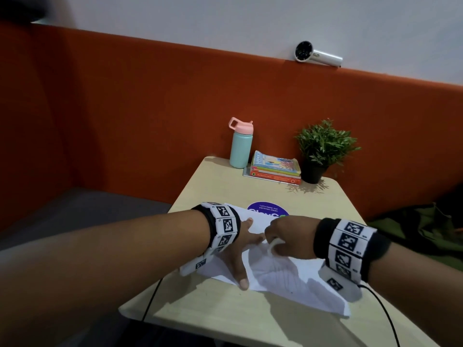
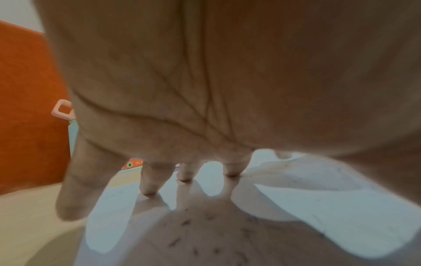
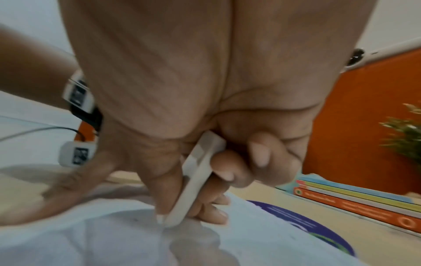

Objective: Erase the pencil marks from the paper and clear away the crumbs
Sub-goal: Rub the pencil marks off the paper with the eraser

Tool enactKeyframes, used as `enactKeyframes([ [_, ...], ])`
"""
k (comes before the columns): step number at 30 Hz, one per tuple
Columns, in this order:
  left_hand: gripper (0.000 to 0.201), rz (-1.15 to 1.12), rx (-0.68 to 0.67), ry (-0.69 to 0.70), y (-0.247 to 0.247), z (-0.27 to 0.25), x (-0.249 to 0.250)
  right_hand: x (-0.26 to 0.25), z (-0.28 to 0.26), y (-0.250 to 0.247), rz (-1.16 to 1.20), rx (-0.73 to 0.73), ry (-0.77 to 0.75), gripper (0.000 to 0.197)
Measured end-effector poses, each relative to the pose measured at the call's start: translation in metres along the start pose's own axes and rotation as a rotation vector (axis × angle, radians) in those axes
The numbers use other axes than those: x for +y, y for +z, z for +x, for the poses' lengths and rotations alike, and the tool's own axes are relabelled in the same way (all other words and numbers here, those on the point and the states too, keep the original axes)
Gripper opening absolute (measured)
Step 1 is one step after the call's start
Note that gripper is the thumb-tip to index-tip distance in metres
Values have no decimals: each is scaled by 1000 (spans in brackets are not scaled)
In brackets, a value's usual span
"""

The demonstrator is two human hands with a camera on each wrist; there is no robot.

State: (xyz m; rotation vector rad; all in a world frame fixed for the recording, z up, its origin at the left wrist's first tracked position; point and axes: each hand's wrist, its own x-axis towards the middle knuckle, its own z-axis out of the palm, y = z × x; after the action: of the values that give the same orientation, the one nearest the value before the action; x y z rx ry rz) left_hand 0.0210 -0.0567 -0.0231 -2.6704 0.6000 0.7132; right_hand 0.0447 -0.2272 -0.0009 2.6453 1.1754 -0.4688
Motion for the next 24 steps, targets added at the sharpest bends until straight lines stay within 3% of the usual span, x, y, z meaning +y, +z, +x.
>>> enactKeyframes([
  [6, 114, -89, 38, -2, 1, 13, 7, 12, 4, 16, 37, 17, 79, 27],
  [12, 129, -26, 46, -26, 6, 16, 12, -18, -15, 33, 89, -80, -107, 29],
  [17, 127, -49, 37, -3, 9, 18, 9, 6, -3, 15, -4, -35, 84, 34],
  [21, 131, -29, 43, -32, 8, 16, 13, -21, -16, 27, 56, -167, -48, 33],
  [24, 130, -37, 40, -15, 8, 16, 11, -15, -11, 19, 27, -185, -38, 35],
])
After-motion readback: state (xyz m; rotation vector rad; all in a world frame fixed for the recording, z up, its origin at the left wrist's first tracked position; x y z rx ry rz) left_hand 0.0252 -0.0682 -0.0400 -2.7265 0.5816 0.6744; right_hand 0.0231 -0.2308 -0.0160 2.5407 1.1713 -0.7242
